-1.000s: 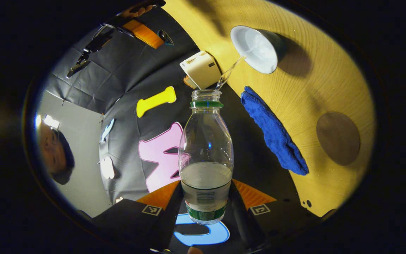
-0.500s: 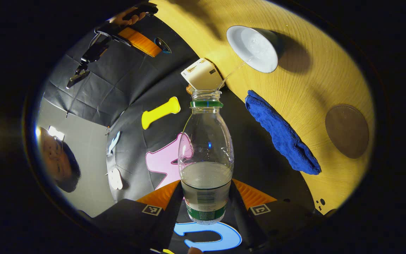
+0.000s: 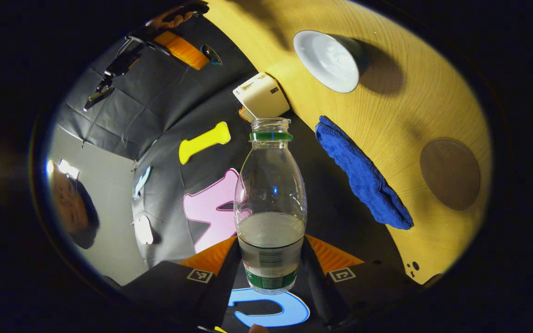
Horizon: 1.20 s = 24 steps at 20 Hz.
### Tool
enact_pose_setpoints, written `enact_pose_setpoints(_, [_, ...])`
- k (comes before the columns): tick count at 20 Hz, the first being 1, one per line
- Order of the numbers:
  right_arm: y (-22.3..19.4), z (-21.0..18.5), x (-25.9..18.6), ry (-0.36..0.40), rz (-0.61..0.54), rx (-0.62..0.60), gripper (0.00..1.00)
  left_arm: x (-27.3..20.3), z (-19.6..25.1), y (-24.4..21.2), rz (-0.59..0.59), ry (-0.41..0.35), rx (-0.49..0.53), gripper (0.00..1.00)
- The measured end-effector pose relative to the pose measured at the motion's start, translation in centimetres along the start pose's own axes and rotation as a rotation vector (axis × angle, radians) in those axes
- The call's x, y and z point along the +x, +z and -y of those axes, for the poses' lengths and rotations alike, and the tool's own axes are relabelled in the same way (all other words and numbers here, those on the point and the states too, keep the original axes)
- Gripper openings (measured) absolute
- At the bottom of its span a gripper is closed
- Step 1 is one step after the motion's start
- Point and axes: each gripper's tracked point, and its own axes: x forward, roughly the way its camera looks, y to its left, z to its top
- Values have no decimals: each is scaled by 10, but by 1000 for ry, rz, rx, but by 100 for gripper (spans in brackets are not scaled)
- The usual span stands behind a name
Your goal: Open the teacup lid with one hand, grasp the water bottle and pour water into the teacup with the other hand; after pouring, place the water bottle on the coaster and then close the teacup lid.
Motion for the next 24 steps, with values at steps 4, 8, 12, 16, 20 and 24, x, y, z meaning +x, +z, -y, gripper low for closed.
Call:
enact_pose_setpoints(4, [-2,-5,4,7,-6,4,26,-14,3,-23,-116,-78,-420,75])
enact_pose_setpoints(8, [-3,-10,9,6,-8,0,26,-24,4,-38,-277,-79,-975,75])
enact_pose_setpoints(12, [-3,-13,14,9,-9,-8,26,-19,6,-49,-346,-54,-1422,75])
enact_pose_setpoints(16, [-4,-14,18,7,-9,-10,26,-19,29,-44,-348,-85,-1829,75])
enact_pose_setpoints(20, [-7,-18,19,12,-15,-14,31,-19,51,-15,-334,-141,-2051,75])
enact_pose_setpoints(24, [-6,-19,18,15,-15,-15,26,-27,79,-4,-398,-171,-2136,77])
